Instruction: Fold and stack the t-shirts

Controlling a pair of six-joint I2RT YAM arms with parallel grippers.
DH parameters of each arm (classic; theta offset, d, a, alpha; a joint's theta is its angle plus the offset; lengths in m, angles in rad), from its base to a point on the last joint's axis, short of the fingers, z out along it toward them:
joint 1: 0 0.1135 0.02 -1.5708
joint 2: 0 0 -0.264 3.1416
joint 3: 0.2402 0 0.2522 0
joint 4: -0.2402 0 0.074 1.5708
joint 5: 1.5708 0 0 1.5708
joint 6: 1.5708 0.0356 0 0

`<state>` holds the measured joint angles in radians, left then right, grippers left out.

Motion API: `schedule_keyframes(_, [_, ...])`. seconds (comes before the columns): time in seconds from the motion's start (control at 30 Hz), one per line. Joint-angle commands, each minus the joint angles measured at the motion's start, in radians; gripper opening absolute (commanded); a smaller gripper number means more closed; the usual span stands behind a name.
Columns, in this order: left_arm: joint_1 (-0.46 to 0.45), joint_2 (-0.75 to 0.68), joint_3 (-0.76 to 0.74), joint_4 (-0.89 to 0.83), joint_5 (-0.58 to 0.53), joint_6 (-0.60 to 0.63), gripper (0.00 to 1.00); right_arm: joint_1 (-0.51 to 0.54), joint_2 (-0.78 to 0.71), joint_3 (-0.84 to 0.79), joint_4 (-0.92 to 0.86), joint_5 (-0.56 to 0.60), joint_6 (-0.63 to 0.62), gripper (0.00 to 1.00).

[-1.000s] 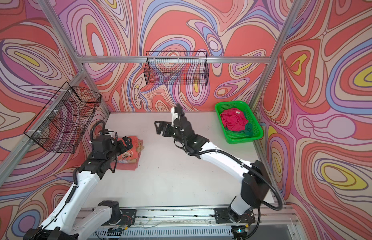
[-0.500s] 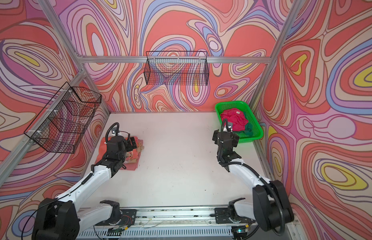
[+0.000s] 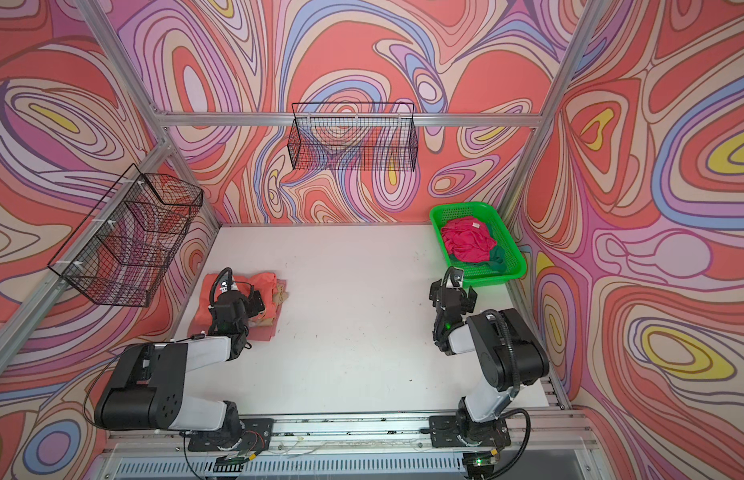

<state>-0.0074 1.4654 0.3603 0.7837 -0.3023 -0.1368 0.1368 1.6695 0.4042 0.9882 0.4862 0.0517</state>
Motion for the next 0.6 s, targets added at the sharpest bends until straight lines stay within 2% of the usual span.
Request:
schedule_keyframes(0.0, [-0.022, 0.068, -0.042, 0.200, 0.099, 0.078, 1.00, -0.032, 0.067, -0.079, 0.321, -0.186, -0.059, 0.98])
schedule_keyframes(0.03, [-0.036, 0.062, -0.019, 0.144, 0.086, 0.089, 1.00, -0.033, 0.031, -0.060, 0.199, -0.161, -0.025, 0.98])
schedule_keyframes(0.1, [-0.073, 0.093, -0.002, 0.179, 0.022, 0.129, 1.00, -0.048, 0.050, -0.054, 0.241, -0.120, -0.005, 0.98])
schedule_keyframes(0.13, [-0.075, 0.096, -0.009, 0.193, 0.021, 0.131, 1.00, -0.048, 0.036, -0.028, 0.152, -0.125, -0.001, 0.98])
schedule_keyframes(0.2, [-0.078, 0.080, -0.001, 0.149, 0.019, 0.122, 1.00, -0.046, 0.046, -0.038, 0.203, -0.111, -0.008, 0.98])
schedule_keyframes(0.27, [-0.077, 0.092, -0.011, 0.192, 0.017, 0.130, 1.00, -0.045, 0.041, -0.034, 0.186, -0.116, -0.005, 0.98])
schedule_keyframes(0.57, [-0.077, 0.088, -0.007, 0.176, 0.022, 0.132, 1.00, -0.045, 0.044, -0.033, 0.187, -0.117, -0.006, 0.98])
